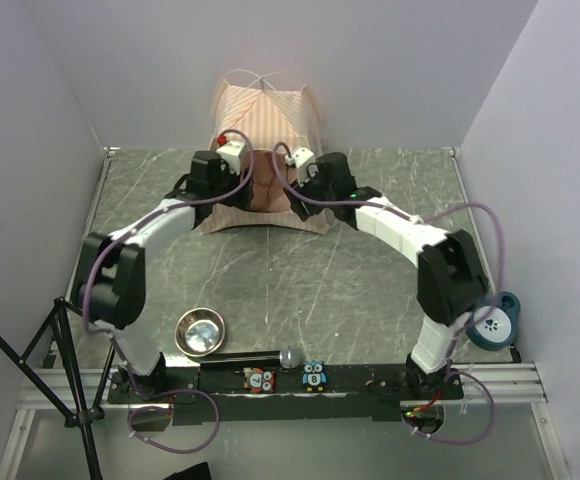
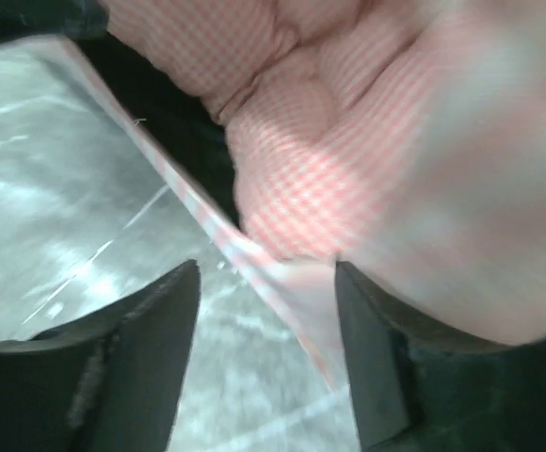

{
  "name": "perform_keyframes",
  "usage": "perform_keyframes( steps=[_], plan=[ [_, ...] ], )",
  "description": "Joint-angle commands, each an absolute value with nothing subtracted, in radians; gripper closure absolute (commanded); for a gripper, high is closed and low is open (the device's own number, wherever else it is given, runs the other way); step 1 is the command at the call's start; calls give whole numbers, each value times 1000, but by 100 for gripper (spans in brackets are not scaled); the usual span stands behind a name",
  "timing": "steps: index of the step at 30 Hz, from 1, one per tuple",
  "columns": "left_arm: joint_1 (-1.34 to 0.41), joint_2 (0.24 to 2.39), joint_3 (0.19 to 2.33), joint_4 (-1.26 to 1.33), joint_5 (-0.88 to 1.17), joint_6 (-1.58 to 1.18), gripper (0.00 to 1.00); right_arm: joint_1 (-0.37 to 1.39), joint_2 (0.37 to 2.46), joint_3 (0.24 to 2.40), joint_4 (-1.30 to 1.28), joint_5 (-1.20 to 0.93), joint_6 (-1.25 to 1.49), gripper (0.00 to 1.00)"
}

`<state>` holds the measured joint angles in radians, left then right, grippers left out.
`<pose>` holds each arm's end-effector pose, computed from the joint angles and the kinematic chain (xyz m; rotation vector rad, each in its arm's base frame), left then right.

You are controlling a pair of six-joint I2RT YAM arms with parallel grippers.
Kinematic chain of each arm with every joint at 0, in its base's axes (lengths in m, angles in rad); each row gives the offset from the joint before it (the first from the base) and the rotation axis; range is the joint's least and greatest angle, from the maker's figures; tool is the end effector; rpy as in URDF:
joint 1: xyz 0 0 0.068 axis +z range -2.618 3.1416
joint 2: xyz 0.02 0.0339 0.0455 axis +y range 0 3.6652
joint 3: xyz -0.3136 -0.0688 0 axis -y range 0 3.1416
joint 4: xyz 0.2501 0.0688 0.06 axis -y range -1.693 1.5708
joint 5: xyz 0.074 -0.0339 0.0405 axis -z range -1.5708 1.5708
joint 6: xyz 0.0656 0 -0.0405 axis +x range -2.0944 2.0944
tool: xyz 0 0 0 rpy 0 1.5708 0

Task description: Set up the pet tent

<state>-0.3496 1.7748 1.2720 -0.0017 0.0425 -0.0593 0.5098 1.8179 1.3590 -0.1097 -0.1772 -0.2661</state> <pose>0.4253 -0.1580 0.2852 0.3279 2.0622 -0.2936 0.3996 0.2367 0.2860 -0.9081 1.9462 0.3320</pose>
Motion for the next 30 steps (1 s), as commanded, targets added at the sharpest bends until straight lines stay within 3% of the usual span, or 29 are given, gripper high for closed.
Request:
perform_keyframes(
  steps=[1, 10, 14, 19, 22, 27, 30],
  plan=[
    [-288, 1577, 1212, -15, 361, -12, 23, 495, 1625, 1362, -216, -288, -330, 31],
    [-252, 1450, 1221, -156, 673, 112, 21, 397, 1551, 1479, -509, -636, -345, 23],
    [-256, 1466, 1221, -210, 556, 195, 30, 338, 1534, 1468, -535, -683, -287, 23],
    [-291, 1445, 1152, -149, 325, 261, 65, 322, 1487, 1382, -511, -681, -246, 24],
    [-353, 1534, 1181, -179, 132, 322, 77, 322, 1467, 1353, -477, -680, -207, 24],
    [-413, 1754, 1198, -43, -38, 339, 83, 314, 1465, 1353, -460, -623, -187, 24],
    [-410, 1943, 1366, -111, -127, 264, 82, 305, 1462, 1351, -471, -618, -190, 25]
  ],
)
